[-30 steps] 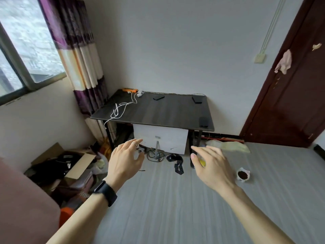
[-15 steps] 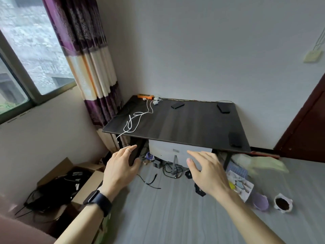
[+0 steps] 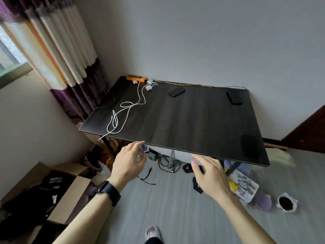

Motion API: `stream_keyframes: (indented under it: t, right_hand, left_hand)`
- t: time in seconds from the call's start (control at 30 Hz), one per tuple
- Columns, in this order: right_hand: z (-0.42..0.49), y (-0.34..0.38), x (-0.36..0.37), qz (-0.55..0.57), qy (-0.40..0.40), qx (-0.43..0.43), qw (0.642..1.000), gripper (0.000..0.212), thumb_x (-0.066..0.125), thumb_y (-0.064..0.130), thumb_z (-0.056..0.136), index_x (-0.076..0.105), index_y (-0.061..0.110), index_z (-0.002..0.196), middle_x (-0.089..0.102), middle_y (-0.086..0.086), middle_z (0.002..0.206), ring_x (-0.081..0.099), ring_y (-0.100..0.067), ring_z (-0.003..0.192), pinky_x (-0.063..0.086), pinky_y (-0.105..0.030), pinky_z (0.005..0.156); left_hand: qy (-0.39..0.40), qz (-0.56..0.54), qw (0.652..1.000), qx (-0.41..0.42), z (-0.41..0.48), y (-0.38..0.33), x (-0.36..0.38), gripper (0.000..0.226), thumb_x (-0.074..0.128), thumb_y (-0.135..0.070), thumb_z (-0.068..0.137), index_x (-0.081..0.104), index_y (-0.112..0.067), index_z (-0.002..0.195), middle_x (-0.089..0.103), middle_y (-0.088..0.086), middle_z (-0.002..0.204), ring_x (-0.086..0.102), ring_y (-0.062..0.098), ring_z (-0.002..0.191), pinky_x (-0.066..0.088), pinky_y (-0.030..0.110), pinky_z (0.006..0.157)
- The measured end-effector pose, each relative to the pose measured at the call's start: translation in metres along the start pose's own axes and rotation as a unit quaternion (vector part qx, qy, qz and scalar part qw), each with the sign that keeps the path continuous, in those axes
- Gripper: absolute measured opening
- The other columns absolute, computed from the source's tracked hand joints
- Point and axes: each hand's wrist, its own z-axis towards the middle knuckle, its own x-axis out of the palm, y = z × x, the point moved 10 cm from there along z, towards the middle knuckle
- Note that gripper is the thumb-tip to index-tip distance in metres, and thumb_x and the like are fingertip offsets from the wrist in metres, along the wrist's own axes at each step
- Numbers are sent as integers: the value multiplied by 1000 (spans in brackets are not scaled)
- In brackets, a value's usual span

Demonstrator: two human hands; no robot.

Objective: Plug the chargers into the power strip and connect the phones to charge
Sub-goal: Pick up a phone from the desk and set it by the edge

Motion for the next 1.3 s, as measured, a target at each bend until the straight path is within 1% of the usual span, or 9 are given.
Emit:
stream_keyframes:
  t: [0.2, 0.33, 0.47, 0.67, 0.8, 0.97, 1.07, 1.17, 1.3]
  right_hand:
    - [53, -64, 36, -44, 38, 104, 993, 31, 58, 31, 97, 68, 25, 125, 71, 5, 122, 58, -28, 117, 43, -35, 101]
    - [72, -103, 42, -61, 52, 196, 977, 36, 53, 37, 99, 63, 28, 132, 67, 8, 130, 54, -25, 124, 40, -35, 103]
    - [81, -146, 44, -49, 53, 286, 955, 37, 54, 37, 97, 63, 25, 131, 67, 4, 131, 56, -27, 125, 45, -40, 104]
    - [106, -212, 26, -44, 44, 377, 924, 41, 57, 35, 97, 60, 20, 135, 66, -6, 132, 56, -28, 126, 47, -38, 98]
    - [126, -279, 23, -27, 78, 436, 896, 55, 53, 46, 94, 49, 19, 142, 54, -10, 144, 53, -34, 128, 46, -47, 104]
    - [152, -357, 8, -63, 108, 481, 868, 71, 55, 52, 95, 33, 15, 151, 24, -15, 160, 28, -41, 143, 36, -51, 110]
    - [162, -402, 9, -69, 131, 501, 853, 80, 59, 58, 90, 30, 17, 152, 15, -14, 162, 21, -39, 146, 34, -53, 111]
    - [169, -430, 20, -68, 147, 490, 856, 84, 65, 60, 85, 32, 17, 148, 21, -15, 159, 26, -40, 144, 39, -51, 108]
    - [168, -446, 25, -98, 140, 473, 865, 72, 74, 47, 82, 36, 16, 135, 38, -16, 147, 40, -37, 132, 52, -46, 94]
  left_hand:
    - [121, -2, 992, 48, 93, -11, 94, 51, 54, -36, 91, 47, -31, 141, 52, -7, 142, 47, 21, 129, 42, 36, 106]
    - [197, -1, 976, 88, 145, -33, 145, 53, 52, -35, 92, 45, -30, 144, 50, -8, 145, 44, 22, 132, 42, 37, 106]
    - [259, 7, 957, 130, 182, -63, 188, 54, 51, -33, 92, 43, -28, 145, 47, -8, 147, 42, 23, 133, 40, 38, 108]
    - [316, 27, 931, 184, 217, -116, 249, 54, 49, -36, 94, 41, -29, 147, 43, -9, 150, 39, 21, 136, 37, 37, 110]
    - [333, 46, 921, 197, 233, -150, 290, 54, 49, -37, 95, 41, -27, 147, 41, -6, 151, 38, 22, 137, 35, 38, 111]
    - [361, 86, 912, 173, 239, -175, 347, 55, 48, -38, 95, 37, -30, 149, 33, -1, 156, 32, 26, 141, 33, 41, 113]
    - [391, 122, 900, 147, 236, -179, 382, 58, 45, -40, 95, 29, -37, 151, 19, 2, 162, 22, 29, 147, 28, 45, 117]
    - [422, 156, 887, 102, 232, -166, 407, 64, 42, -46, 96, 16, -41, 154, 4, 1, 166, 12, 31, 150, 24, 50, 119]
    - [425, 177, 884, 79, 216, -162, 418, 71, 44, -45, 97, 3, -42, 155, -9, -1, 166, 0, 31, 152, 21, 56, 119]
